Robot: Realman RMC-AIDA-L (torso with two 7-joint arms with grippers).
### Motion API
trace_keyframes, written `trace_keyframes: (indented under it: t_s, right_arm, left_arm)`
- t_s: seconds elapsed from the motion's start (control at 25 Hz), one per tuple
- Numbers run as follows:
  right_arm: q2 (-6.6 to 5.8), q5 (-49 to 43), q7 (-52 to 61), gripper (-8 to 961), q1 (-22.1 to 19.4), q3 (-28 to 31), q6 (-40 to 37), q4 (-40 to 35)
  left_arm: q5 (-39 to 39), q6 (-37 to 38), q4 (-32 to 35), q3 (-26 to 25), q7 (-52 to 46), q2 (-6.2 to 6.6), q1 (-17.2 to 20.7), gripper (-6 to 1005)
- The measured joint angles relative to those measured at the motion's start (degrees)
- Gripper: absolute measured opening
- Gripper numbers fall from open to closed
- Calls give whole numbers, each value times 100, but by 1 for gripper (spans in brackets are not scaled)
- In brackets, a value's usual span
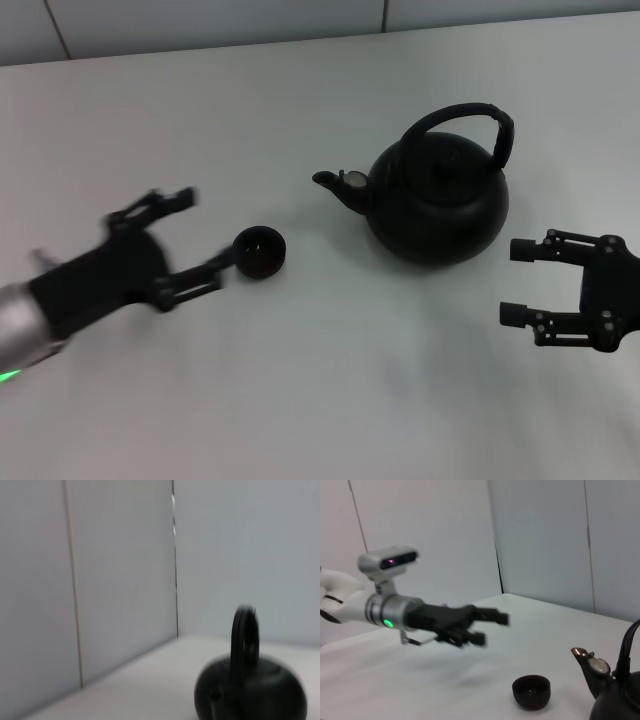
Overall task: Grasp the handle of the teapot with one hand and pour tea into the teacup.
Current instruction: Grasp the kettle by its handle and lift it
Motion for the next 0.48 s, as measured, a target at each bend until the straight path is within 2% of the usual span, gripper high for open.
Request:
trace_keyframes:
  t_s: [0.16,0.32,0.4,0.48]
  right_arm:
    - [-16,56,19,787,-16,1,0,0]
    - [-26,97,25,787,-23,1,0,0]
    - [-26,110,27,787,-27,1,0,0]
    - [-21,115,28,787,-28,0,1,0]
  left_arm:
    - [-8,1080,1178,1,-781,34,782,864]
    - [-8,1530,1800,2,-925,74,1395,863]
    - [-8,1548,1869,2,-950,91,1455,862]
    - [-7,1621,1932,2,-1021,166,1554,862]
